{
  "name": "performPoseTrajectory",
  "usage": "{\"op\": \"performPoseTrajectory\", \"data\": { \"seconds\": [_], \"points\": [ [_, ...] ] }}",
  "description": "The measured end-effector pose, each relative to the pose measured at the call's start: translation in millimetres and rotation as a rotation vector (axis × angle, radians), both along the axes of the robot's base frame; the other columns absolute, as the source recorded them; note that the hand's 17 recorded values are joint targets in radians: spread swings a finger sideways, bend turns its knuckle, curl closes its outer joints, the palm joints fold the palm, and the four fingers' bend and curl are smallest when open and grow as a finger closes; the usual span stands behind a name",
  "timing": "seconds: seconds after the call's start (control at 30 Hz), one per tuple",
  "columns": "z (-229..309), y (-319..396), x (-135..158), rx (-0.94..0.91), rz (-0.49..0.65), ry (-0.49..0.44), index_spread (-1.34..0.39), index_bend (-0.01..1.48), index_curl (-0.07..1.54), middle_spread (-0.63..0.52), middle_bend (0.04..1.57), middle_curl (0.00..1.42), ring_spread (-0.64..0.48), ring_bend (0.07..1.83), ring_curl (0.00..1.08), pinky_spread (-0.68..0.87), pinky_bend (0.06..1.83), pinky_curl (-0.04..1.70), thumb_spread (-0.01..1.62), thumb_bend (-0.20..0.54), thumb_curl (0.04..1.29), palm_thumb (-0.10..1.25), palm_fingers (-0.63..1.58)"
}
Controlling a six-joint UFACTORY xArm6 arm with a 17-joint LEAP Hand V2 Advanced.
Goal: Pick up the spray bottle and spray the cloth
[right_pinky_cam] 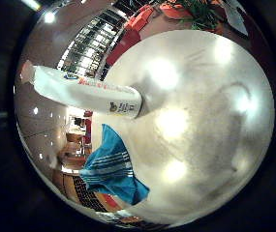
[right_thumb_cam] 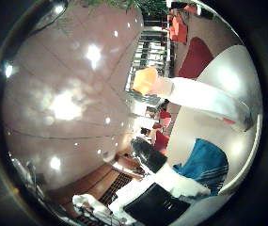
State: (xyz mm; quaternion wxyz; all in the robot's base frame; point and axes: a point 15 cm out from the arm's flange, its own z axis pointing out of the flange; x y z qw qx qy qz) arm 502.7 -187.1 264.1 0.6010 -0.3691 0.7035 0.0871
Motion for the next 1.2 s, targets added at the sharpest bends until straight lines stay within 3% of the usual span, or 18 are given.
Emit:
{"op": "performPoseTrajectory", "data": {
  "seconds": [0.23,0.33,0.47,0.6,0.73,0.87,1.03,1.2],
  "points": [
    [9,28,37,0.011,0.033,0.039,-0.12,0.16,0.28,0.07,0.39,0.39,0.14,0.65,0.28,0.31,0.49,0.24,1.06,-0.008,0.35,0.7,0.38],
    [13,41,47,0.023,0.051,0.051,-0.16,0.17,0.29,0.01,0.49,0.42,0.01,0.79,0.32,0.15,0.57,0.23,1.05,0.0,0.4,0.81,0.63],
    [11,60,55,0.048,0.076,0.077,-0.24,0.17,0.31,-0.09,0.59,0.48,-0.16,0.96,0.39,-0.17,0.86,0.3,0.97,-0.012,0.47,0.92,0.99],
    [11,78,61,0.072,0.096,0.098,-0.31,0.33,0.42,-0.12,0.73,0.56,-0.19,1.07,0.45,-0.38,1.0,0.37,0.84,-0.021,0.54,0.95,1.24],
    [11,87,67,0.076,0.089,0.102,-0.28,0.67,0.58,-0.1,0.92,0.61,-0.16,1.14,0.48,-0.35,1.07,0.42,0.88,-0.012,0.57,0.99,1.37],
    [21,90,68,0.075,0.09,0.083,-0.23,0.9,0.68,-0.08,1.1,0.65,-0.15,1.28,0.52,-0.27,1.22,0.52,0.86,-0.008,0.63,1.04,1.33],
    [54,95,64,0.054,0.111,0.045,-0.21,1.05,0.74,-0.08,1.27,0.68,-0.15,1.42,0.58,-0.19,1.32,0.65,0.78,-0.014,0.72,1.06,1.21],
    [83,108,46,-0.015,0.239,0.083,-0.21,1.1,0.75,-0.07,1.32,0.67,-0.15,1.46,0.59,-0.16,1.32,0.75,0.74,-0.017,0.77,1.06,1.18]
  ]
}}
